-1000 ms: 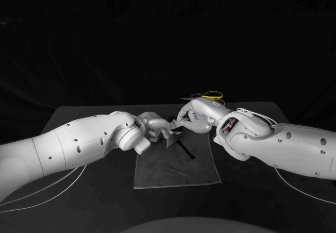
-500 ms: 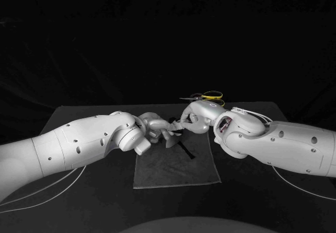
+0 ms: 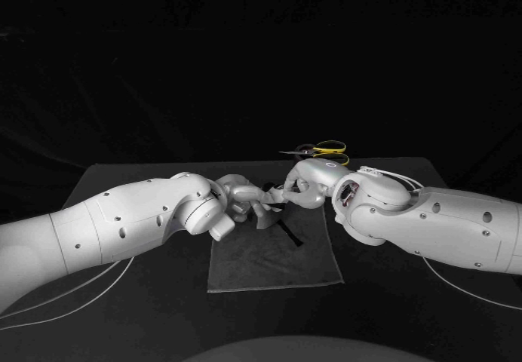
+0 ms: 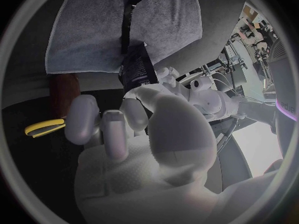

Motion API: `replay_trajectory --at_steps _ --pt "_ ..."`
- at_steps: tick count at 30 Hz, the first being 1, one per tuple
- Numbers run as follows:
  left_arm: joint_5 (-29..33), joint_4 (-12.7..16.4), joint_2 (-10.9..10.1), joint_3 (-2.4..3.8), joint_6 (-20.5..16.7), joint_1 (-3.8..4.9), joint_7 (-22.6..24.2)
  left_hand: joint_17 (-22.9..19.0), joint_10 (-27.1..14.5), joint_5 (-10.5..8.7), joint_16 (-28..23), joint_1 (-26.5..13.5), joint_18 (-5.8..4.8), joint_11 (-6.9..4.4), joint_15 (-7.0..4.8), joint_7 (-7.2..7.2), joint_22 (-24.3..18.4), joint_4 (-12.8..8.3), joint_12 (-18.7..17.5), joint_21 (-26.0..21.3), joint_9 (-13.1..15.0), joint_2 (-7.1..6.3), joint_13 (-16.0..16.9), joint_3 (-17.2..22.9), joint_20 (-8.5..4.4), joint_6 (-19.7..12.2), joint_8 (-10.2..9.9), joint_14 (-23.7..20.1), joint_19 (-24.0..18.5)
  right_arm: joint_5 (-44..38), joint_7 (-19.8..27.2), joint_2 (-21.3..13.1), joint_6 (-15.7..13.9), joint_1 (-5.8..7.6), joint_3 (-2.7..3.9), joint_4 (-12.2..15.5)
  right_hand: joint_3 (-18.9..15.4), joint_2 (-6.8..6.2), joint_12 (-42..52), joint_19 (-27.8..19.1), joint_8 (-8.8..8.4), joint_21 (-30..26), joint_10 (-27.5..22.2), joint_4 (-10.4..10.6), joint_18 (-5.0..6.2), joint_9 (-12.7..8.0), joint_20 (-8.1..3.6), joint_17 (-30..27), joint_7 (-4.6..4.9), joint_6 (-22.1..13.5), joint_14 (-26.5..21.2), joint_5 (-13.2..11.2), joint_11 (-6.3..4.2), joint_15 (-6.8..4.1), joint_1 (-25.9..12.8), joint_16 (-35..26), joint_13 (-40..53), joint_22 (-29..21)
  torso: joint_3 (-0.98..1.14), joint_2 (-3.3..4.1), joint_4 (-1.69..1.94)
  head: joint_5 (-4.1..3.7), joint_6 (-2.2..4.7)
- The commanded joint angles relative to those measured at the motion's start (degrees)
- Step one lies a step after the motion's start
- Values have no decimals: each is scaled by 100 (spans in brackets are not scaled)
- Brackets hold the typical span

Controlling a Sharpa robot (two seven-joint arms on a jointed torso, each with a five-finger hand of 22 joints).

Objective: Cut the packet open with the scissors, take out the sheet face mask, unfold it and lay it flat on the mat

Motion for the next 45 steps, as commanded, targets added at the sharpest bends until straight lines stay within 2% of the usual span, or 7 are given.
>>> replay_trajectory --at_steps 1,3,6,15,29,35,45 --pt "-49 39 6 2 92 6 28 4 7 31 -12 -5 -46 -35 -33 -1 5 -868 22 1 6 69 6 844 -2 -8 34 165 -21 -155 -241 40 -71 -3 -1 -30 -116 -346 -84 -34 -257 -92 -54 40 -62 -119 72 797 166 -373 432 -43 160 93 17 -39 -30 -53 1 1 -4 -5 -2" --pt "-50 55 11 2 106 5 40 4 7 31 -12 -5 -46 -35 -33 -1 5 -868 22 1 6 69 6 844 -2 -8 34 165 -21 -194 -254 65 -92 -3 -1 -45 -157 -481 -104 -54 -337 -123 -85 8 -56 -159 108 779 205 -444 425 -46 198 131 92 -51 -34 -67 -4 1 -6 -14 2" --pt "-49 77 19 1 124 5 54 8 5 31 -11 -4 -46 -35 -33 -1 7 -869 22 2 6 71 5 842 -2 -10 35 166 -20 -260 -261 104 -95 -3 -1 -65 -186 -569 -105 -64 -402 -141 -106 -20 -50 -194 138 778 230 -489 423 -47 221 153 178 -52 -28 -70 -3 1 2 -16 -3" --pt "-46 110 35 1 135 5 84 8 3 31 -11 -1 -48 -35 -33 -2 14 -871 22 3 7 76 5 839 -2 -13 35 166 -15 -403 -235 184 -114 -3 -6 -64 -201 -626 -22 -71 -448 -155 -93 -66 -43 -227 164 787 239 -474 424 -46 232 167 313 -48 36 -67 0 1 3 -14 -15" --pt "104 120 22 1 79 5 273 27 0 29 -6 0 -46 -34 -33 -1 1 -870 21 -3 8 84 4 832 0 -17 35 170 -25 -759 -160 259 -373 -19 -10 -30 -168 -613 34 -73 -563 -167 -93 -121 -39 -300 189 801 268 -539 426 -43 255 188 493 -40 79 -56 4 2 2 -25 -32" --pt "178 111 7 1 57 5 370 12 -17 7 -13 1 -38 -28 -26 5 -43 -865 17 -23 10 111 -1 808 5 -35 34 162 -60 -882 -72 297 -472 -45 -11 -66 -100 -569 77 -62 -624 -155 -77 -181 -38 -346 181 813 208 -564 428 -42 210 161 631 -32 107 -34 4 2 1 -40 -28" --pt "211 103 -25 -2 69 4 415 16 -23 3 -12 4 -38 -26 -25 6 -46 -868 16 -25 10 119 -2 802 6 -40 33 161 -64 -1024 11 305 -535 -66 -11 -69 -43 -513 107 -59 -627 -153 -60 -222 -37 -363 154 827 151 -509 432 -42 158 124 721 -25 128 -21 6 0 -3 -42 -45"
